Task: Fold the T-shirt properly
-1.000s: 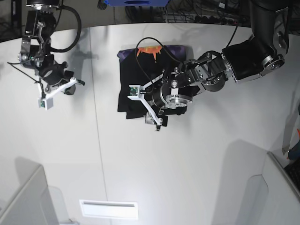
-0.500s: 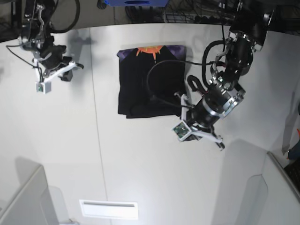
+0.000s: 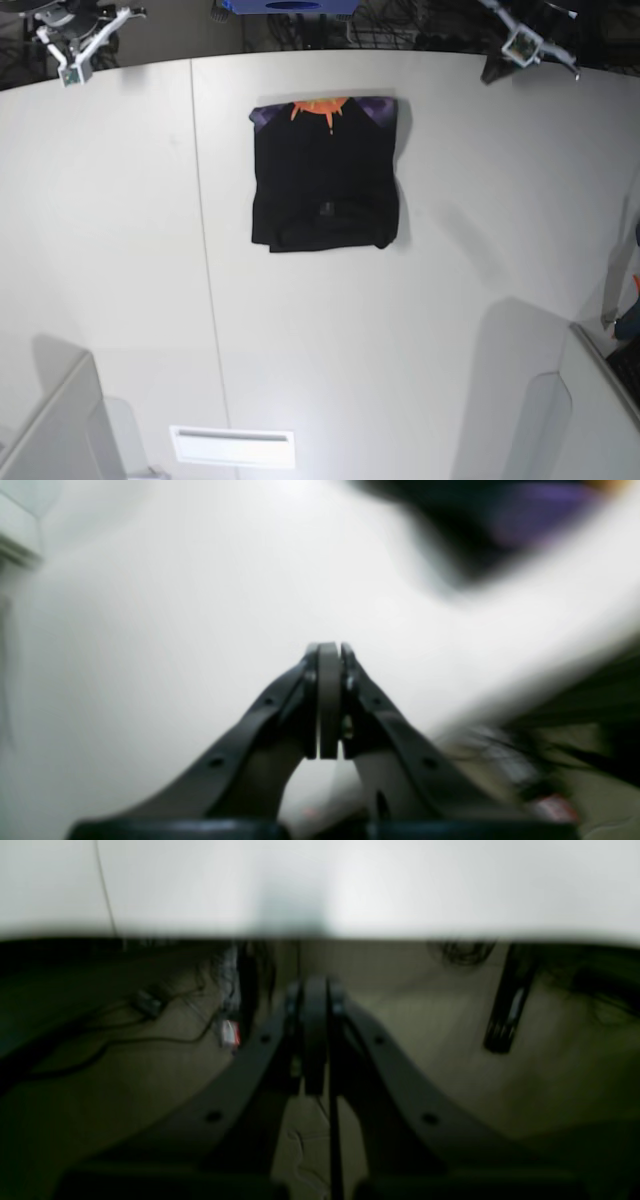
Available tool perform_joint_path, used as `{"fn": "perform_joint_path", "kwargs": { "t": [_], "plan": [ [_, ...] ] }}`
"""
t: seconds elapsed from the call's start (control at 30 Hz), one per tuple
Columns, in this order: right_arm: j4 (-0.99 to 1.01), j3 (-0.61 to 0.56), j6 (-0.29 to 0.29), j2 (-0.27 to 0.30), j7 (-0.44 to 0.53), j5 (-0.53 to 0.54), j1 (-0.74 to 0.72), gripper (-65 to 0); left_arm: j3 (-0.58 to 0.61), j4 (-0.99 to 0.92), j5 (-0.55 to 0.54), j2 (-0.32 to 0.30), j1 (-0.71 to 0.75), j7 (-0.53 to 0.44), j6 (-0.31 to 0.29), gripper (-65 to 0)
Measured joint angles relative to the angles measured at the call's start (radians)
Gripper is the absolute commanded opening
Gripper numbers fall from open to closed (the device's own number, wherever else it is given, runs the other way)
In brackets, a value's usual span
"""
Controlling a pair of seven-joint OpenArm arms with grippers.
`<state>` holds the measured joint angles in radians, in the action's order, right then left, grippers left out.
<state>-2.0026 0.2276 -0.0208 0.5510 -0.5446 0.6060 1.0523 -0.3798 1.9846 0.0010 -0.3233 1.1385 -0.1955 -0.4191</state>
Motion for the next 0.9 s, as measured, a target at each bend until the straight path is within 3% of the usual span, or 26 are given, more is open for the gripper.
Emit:
{"fn": "perform_joint_path", "kwargs": {
  "t": [0.07,0.17,0.27,0.33,0.43,0.53,0.67,0.77,0.87,0.9],
  "plan": [
    [-0.005,-0.011,0.004,-0.001,-0.009,0.003,0.044,-65.0,-0.024,-0.023,-0.022,0.061,0.130,-0.133,0.003,-65.0],
    [0.002,-0.102,-0.004,0.006,-0.012,-0.033,0.060,-65.0,-0.049,-0.131,0.031,0.142,0.156,-0.191,0.006,-65.0],
    [0.054,-0.312,-0.005,-0.018,0.002,-0.232,0.017,-65.0,-0.023,-0.309,0.177,0.163,0.130,-0.233,0.016,-65.0],
    [0.132,-0.454,0.004,-0.089,0.016,-0.344,-0.029,-65.0,0.002,-0.481,0.257,0.180,0.074,-0.212,0.017,-65.0],
    [0.341,-0.600,0.006,-0.214,0.048,-0.484,-0.124,-65.0,0.034,-0.760,0.268,0.192,-0.098,-0.224,-0.013,-65.0],
    [0.682,-0.663,0.007,-0.323,0.123,-0.512,-0.248,-65.0,0.024,-1.093,0.262,0.179,-0.303,-0.236,0.014,-65.0],
    [1.270,-0.715,-0.003,-0.428,0.403,-0.519,-0.469,-65.0,0.026,-1.608,0.274,0.109,-0.568,-0.240,0.013,-65.0],
    [1.750,-0.720,-0.001,-0.508,0.728,-0.518,-0.635,-65.0,0.023,-1.942,0.302,0.064,-0.738,-0.299,0.021,-65.0],
    [2.004,-0.721,0.002,-0.529,0.961,-0.518,-0.715,-65.0,0.023,-1.979,0.446,0.057,-0.802,-0.313,0.019,-65.0],
    [1.998,-0.723,0.000,-0.523,0.956,-0.517,-0.717,-65.0,0.023,-1.963,0.480,0.059,-0.804,-0.315,0.019,-65.0]
  ]
}}
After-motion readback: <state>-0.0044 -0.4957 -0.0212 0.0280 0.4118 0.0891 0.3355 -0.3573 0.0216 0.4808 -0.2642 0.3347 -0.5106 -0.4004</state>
